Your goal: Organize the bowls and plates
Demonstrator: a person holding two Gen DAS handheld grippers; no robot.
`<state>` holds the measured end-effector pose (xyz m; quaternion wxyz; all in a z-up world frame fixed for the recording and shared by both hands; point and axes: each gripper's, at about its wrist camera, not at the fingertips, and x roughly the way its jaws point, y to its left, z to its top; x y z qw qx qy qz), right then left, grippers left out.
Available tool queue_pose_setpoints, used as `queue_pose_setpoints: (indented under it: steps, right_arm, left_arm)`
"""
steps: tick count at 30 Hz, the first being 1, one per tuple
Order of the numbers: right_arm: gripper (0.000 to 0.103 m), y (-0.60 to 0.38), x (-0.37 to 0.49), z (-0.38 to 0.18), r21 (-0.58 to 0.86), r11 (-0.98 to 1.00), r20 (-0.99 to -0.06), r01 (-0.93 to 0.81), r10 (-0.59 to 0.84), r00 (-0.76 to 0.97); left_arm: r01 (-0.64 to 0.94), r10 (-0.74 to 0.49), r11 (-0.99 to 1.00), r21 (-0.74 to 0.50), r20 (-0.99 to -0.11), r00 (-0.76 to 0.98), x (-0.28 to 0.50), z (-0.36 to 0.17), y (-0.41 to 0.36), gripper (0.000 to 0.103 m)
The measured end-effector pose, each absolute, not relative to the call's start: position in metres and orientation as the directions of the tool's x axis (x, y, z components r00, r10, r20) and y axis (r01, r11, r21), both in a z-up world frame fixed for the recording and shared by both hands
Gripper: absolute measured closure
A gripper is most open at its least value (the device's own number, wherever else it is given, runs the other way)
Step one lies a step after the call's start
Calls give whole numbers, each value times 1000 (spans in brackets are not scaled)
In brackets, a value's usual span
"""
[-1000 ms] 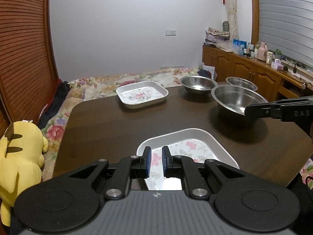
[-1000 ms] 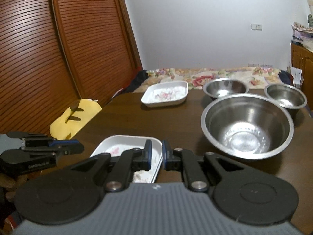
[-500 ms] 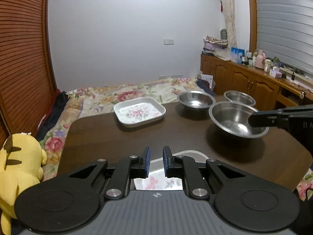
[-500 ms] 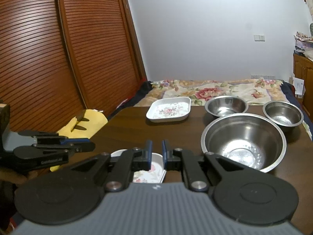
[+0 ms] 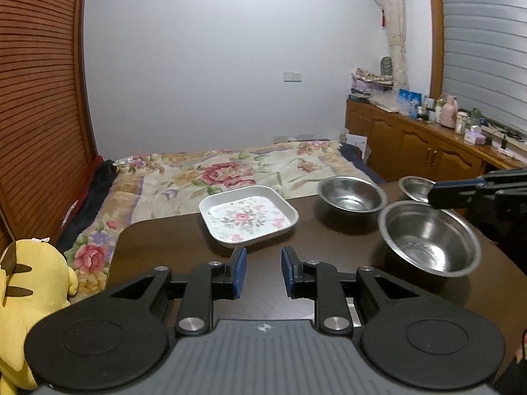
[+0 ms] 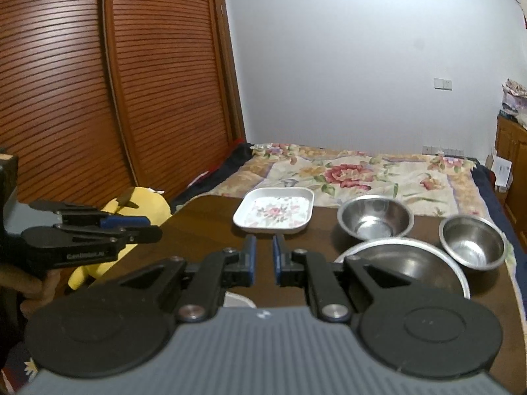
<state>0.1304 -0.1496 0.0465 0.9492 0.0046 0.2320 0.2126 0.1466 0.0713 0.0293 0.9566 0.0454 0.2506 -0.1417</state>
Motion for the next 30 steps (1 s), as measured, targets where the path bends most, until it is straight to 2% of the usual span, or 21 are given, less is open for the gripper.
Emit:
queue_pose_setpoints:
  steps: [9,11,12,20,30]
  right_arm:
    - [87,-140,180,51,75,899,-488,-432,411,770]
    - [69,-138,191,50,68,892,-508,-447,416,754]
    - [67,-137,198,50,66,887,-521,-457,421,743]
    - [67,-122,253,48,72,863,-608,-499,435,664]
    - [67,-108,321,16,102,868,-704,-486,409,581]
  left_arm:
    - [262,-217,965,13,-525,823,199,18,82,76]
    - [255,-210,967,11,-533,820,212,15,85,76]
    - [250,-207,968,8,-537,818,220,14,87,75]
    - [238,-208,971,-23,-571,794,271,-3,97,75]
    - [239,-220,970,-50,-609,763,319,-27,98,75]
